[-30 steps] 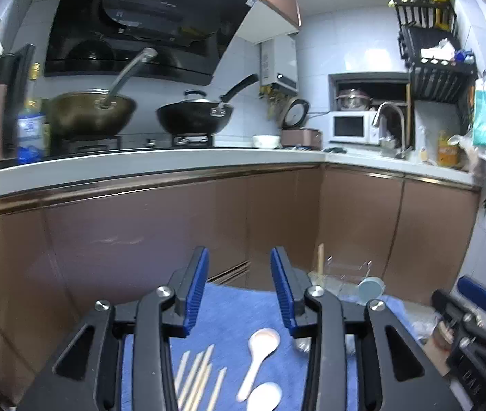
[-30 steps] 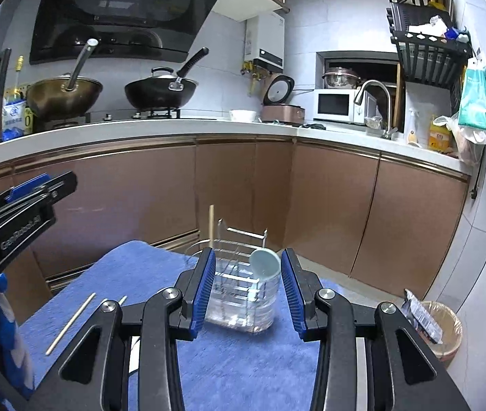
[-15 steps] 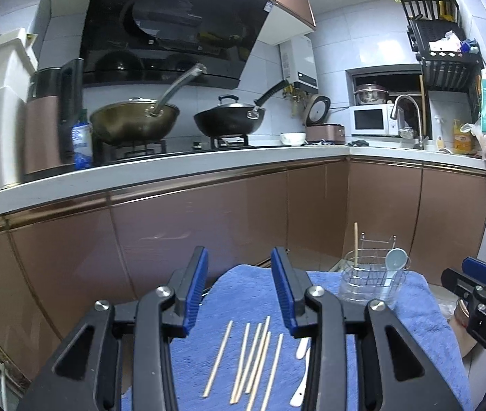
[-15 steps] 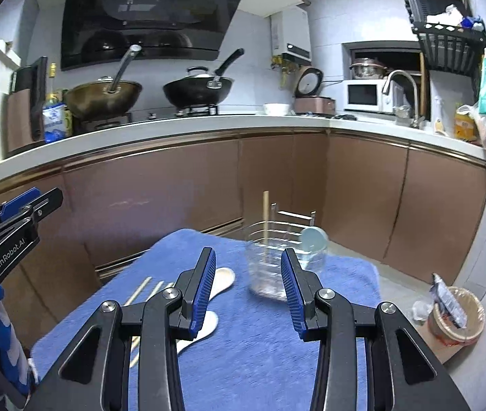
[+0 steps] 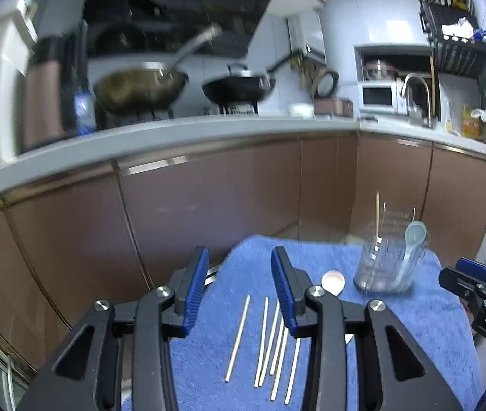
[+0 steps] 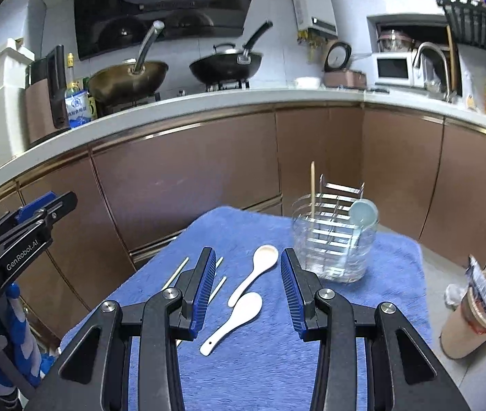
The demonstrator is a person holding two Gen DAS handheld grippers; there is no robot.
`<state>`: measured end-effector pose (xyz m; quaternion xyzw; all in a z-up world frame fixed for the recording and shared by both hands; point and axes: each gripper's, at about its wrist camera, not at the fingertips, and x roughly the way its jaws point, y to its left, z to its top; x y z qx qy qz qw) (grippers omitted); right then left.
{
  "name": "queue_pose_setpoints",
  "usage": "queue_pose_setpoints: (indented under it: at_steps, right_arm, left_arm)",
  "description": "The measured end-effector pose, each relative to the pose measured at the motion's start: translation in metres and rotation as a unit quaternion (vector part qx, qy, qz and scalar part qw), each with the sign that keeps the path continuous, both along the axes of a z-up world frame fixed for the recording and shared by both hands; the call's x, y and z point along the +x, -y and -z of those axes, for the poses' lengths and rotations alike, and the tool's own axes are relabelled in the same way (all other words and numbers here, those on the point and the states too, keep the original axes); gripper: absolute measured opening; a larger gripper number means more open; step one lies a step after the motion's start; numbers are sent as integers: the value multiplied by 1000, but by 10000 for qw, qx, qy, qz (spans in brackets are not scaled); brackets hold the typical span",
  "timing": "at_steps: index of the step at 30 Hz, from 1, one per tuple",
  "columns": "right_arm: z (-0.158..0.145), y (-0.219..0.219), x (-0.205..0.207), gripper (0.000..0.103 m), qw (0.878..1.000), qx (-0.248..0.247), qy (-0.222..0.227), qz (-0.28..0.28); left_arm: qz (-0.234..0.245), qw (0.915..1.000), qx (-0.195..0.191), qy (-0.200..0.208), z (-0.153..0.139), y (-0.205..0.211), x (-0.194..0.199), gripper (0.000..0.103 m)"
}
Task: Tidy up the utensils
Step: 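Withdraw both open tools from the holder back over the towel, then grasp another chopstick with the left tool while the right tool grasps a white spoon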
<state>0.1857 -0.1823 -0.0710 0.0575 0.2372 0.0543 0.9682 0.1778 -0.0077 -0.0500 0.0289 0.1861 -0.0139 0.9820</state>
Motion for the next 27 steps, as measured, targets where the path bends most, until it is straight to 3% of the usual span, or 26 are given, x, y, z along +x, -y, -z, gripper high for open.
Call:
queue_pose_setpoints:
  at_steps: [4, 7, 11, 14, 18, 24, 27]
  right_arm:
    - [23, 3, 28, 38, 9993, 83, -367, -51]
    - [39, 3, 47, 36, 9979, 119, -630, -85]
    - [63, 0, 80, 34, 9947, 102, -1010, -140]
    - [84, -1, 108, 33, 9908, 134, -1327, -209]
    - [106, -2, 137, 32, 9863, 185, -1618, -277]
    - [125, -5, 167, 32, 9808, 234, -1899, -385]
    - [132, -4, 177, 31, 9788, 237, -1989, -420]
  left_arm:
    - [402, 9962, -186, -754, 21, -12, 40, 36]
    - [702, 9866, -383, -1421, 42, -22, 74, 36]
    - [1122, 9668, -690, -2189, 69, -31, 119, 36]
    - [1335, 9475, -902, -2763, 93, -32, 153, 35]
    - [1418, 9302, -881, -3269, 119, -25, 193, 30]
    - [1827, 9055, -812, -3744, 140, -1, 224, 25]
    - [1897, 9001, -651, -3867, 147, 13, 235, 19]
